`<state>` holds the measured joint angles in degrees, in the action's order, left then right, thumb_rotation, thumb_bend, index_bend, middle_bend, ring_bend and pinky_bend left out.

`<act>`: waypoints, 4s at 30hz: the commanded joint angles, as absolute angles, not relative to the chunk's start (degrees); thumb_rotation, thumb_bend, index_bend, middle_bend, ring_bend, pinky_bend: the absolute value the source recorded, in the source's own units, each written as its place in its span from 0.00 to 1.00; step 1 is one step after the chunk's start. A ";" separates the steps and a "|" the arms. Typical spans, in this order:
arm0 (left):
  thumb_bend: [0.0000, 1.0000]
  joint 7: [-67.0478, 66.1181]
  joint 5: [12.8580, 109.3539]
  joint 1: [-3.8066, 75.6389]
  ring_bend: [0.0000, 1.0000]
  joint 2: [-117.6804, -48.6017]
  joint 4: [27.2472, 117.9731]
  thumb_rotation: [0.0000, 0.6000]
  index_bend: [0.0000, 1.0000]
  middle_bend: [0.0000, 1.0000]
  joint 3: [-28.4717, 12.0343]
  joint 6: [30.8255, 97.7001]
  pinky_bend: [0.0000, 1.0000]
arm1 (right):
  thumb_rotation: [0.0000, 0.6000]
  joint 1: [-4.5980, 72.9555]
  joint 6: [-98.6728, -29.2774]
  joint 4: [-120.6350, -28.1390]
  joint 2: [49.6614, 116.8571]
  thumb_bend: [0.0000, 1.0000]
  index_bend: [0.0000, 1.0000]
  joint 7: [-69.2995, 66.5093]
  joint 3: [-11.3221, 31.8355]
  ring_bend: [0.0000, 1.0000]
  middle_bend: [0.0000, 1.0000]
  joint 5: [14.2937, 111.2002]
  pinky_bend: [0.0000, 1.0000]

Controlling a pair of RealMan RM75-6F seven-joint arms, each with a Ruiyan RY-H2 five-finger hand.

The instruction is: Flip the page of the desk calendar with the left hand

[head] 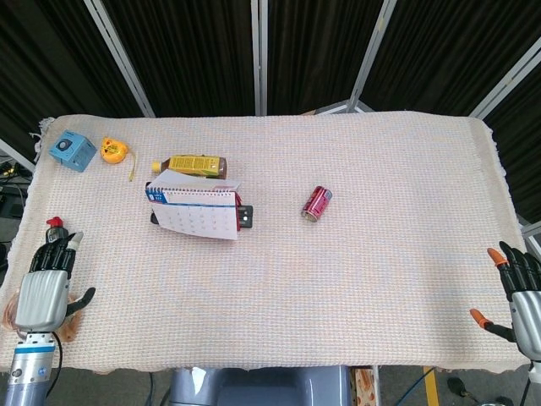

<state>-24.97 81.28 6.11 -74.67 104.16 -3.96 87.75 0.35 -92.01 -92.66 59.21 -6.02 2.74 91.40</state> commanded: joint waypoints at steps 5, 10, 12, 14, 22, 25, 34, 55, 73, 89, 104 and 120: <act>0.78 -21.17 68.04 10.62 0.64 -75.37 106.54 1.00 0.00 0.63 -8.43 76.59 0.54 | 1.00 0.29 -91.84 -92.64 59.10 0.06 0.00 -6.17 2.52 0.00 0.00 91.50 0.00; 0.79 -20.26 56.93 15.51 0.64 -73.87 107.66 1.00 0.00 0.63 -11.56 67.06 0.54 | 1.00 0.25 -91.85 -92.80 58.87 0.06 0.00 -6.39 2.50 0.00 0.00 91.50 0.00; 0.80 -21.93 53.51 17.86 0.64 -74.71 106.76 1.00 0.00 0.63 -12.62 65.24 0.54 | 1.00 0.28 -91.71 -92.79 58.83 0.06 0.00 -6.51 2.56 0.00 0.00 91.30 0.00; 0.81 -23.83 51.27 19.40 0.64 -75.51 106.34 1.00 0.00 0.63 -12.96 64.88 0.54 | 1.00 0.33 -91.52 -92.71 58.85 0.06 0.00 -6.61 2.58 0.00 0.00 91.13 0.00; 0.81 -28.74 43.35 24.57 0.64 -78.43 104.89 1.00 0.00 0.63 -13.88 63.82 0.55 | 1.00 0.39 -91.00 -92.38 58.86 0.06 0.00 -7.03 2.54 0.00 0.00 90.71 0.00; 0.81 -29.88 40.64 26.20 0.64 -79.23 104.09 1.00 0.00 0.63 -14.06 63.29 0.54 | 1.00 0.39 -90.85 -92.24 58.89 0.06 0.00 -7.21 2.59 0.00 0.00 90.44 0.00; 0.81 -31.06 34.39 29.86 0.64 -81.05 101.95 1.00 0.00 0.63 -13.65 61.99 0.54 | 1.00 0.41 -90.58 -92.16 58.51 0.06 0.00 -8.97 2.97 0.00 0.00 89.55 0.00; 0.82 -33.32 28.40 35.75 0.64 -85.74 97.32 1.00 0.00 0.63 -11.84 63.19 0.55 | 1.00 0.57 -89.68 -91.82 58.53 0.06 0.00 -9.37 2.70 0.00 0.00 89.47 0.00; 0.82 -34.15 28.53 38.60 0.64 -86.63 98.76 1.00 0.00 0.63 -12.58 65.68 0.54 | 1.00 0.48 -89.94 -91.96 58.47 0.06 0.00 -9.26 2.80 0.00 0.00 89.46 0.00; 0.82 -34.04 41.56 39.09 0.64 -86.38 105.75 1.00 0.00 0.63 -11.39 72.79 0.54 | 1.00 0.45 -89.98 -92.00 58.51 0.06 0.00 -9.07 2.76 0.00 0.00 89.56 0.00; 0.71 -36.11 60.17 39.22 0.35 -86.10 103.37 1.00 0.01 0.29 -11.47 80.52 0.39 | 1.00 0.47 -89.77 -91.97 58.45 0.06 0.00 -9.21 2.85 0.00 0.00 89.21 0.00; 0.07 -43.74 40.13 47.06 0.00 -77.62 98.12 1.00 0.00 0.00 -16.34 62.28 0.00 | 1.00 1.30 -87.18 -90.39 59.54 0.06 0.00 -8.66 3.23 0.00 0.00 86.98 0.00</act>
<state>-42.57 43.48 44.96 -79.34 100.18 -14.95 65.38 1.30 -87.15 -90.38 59.55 -8.64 3.23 86.98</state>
